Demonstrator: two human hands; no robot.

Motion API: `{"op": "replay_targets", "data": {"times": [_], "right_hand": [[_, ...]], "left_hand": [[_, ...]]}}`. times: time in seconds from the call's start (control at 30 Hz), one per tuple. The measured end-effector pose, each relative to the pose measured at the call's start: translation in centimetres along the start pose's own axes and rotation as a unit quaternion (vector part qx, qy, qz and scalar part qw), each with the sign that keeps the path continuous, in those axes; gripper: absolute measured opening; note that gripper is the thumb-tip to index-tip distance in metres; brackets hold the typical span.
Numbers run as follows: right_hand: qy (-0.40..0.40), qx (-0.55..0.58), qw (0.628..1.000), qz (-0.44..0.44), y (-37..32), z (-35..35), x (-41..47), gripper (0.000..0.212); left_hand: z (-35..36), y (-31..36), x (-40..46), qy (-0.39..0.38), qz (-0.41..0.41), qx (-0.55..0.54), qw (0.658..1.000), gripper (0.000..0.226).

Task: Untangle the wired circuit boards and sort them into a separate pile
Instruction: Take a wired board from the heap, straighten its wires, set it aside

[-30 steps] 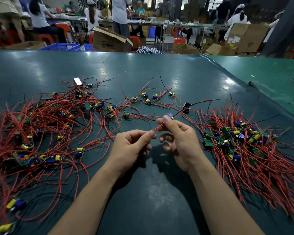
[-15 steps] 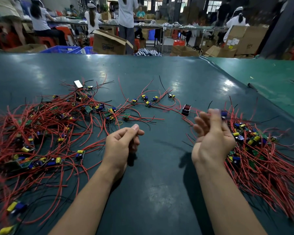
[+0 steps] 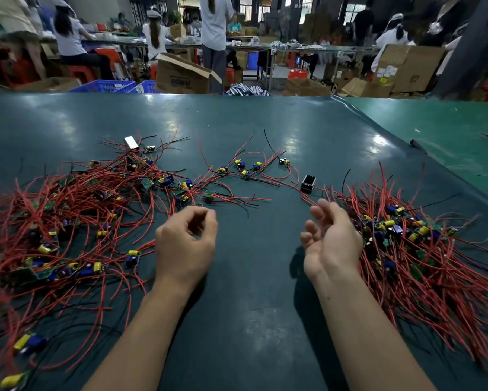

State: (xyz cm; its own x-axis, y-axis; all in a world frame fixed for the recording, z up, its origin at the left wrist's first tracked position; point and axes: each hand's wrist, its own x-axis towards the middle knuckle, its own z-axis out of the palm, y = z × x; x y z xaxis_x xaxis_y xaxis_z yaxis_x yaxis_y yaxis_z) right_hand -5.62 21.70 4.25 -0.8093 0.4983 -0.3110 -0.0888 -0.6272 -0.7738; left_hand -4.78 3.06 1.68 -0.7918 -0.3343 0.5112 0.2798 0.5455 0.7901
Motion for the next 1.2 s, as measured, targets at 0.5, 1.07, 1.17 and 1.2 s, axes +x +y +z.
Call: {"op": "replay_targets", "data": {"times": [0.5,1.07,1.17,1.2], "right_hand": [[-0.13,-0.107,0.985,0.047,1.5,0.6,-1.6,0.019],[-0.155,-0.147,0.976,0.036,1.5,0.3,-1.6,0.017],[-0.159,-0.154,0.974,0.039,1.5,0.4,-1.7,0.019],[-0.161,-0.157,0.974,0.038,1.6,0.4,-1.7,0.019]], "left_hand": [[-4.9,-5.3,3.7,0.022,-0.212,0.399,0.892,0.037],[-5.2,-4.9,3.6,0.227,-0.108,0.284,0.925,0.023],[-5.2,-4.8,3.6,0.216,-0.088,0.298,0.925,0.026],[-5.1,-4.8,3.6,0.193,-0.102,0.314,0.924,0.028]]}}
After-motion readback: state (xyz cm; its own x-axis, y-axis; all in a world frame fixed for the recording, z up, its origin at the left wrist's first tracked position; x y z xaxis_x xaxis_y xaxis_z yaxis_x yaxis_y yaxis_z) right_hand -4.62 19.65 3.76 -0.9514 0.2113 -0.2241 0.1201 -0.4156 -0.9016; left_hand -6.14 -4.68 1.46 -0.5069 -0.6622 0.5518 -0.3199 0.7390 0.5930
